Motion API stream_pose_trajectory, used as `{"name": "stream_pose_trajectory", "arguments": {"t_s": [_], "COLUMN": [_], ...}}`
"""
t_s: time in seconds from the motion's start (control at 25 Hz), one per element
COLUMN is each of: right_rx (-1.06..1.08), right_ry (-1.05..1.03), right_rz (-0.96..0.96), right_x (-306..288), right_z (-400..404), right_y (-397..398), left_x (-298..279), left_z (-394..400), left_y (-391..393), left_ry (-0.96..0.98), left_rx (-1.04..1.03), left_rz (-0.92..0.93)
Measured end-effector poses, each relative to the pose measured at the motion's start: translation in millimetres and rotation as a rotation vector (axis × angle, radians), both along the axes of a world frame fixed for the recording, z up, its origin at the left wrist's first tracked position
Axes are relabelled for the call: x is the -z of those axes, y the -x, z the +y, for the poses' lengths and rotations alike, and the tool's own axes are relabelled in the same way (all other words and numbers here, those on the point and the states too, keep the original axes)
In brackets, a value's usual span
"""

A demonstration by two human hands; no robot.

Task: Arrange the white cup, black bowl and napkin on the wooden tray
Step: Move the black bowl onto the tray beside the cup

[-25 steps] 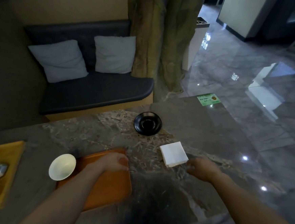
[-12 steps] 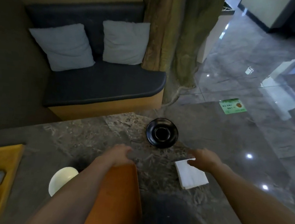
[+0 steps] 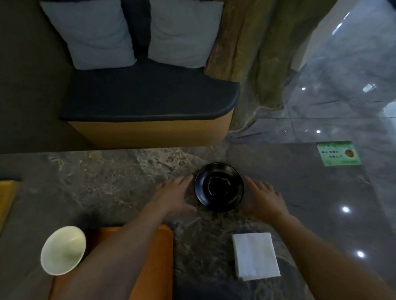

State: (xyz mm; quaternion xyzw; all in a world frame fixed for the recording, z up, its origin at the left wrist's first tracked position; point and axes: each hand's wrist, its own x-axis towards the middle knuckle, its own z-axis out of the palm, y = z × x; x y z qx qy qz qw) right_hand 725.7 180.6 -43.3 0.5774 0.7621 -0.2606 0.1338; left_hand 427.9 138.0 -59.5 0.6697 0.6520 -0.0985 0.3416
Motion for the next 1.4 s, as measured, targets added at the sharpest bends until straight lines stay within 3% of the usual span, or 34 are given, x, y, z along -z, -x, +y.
{"name": "stream_pose_trajectory", "arguments": {"t_s": [0.6,1.4], "right_rx": [-0.006,0.019], "right_ry": [0.002,0.023], "right_rz": [0.110,0.178], "right_x": [53,44], "right_z": [8,-2], "right_y": [0,1], "left_x": [45,34], "left_z": [2,-14], "left_y": [-23,-29], "left_ry": [-0.144,-0.233], "left_rx": [-0.121,-0.208], "left_rz": [-0.066,-0.135]}}
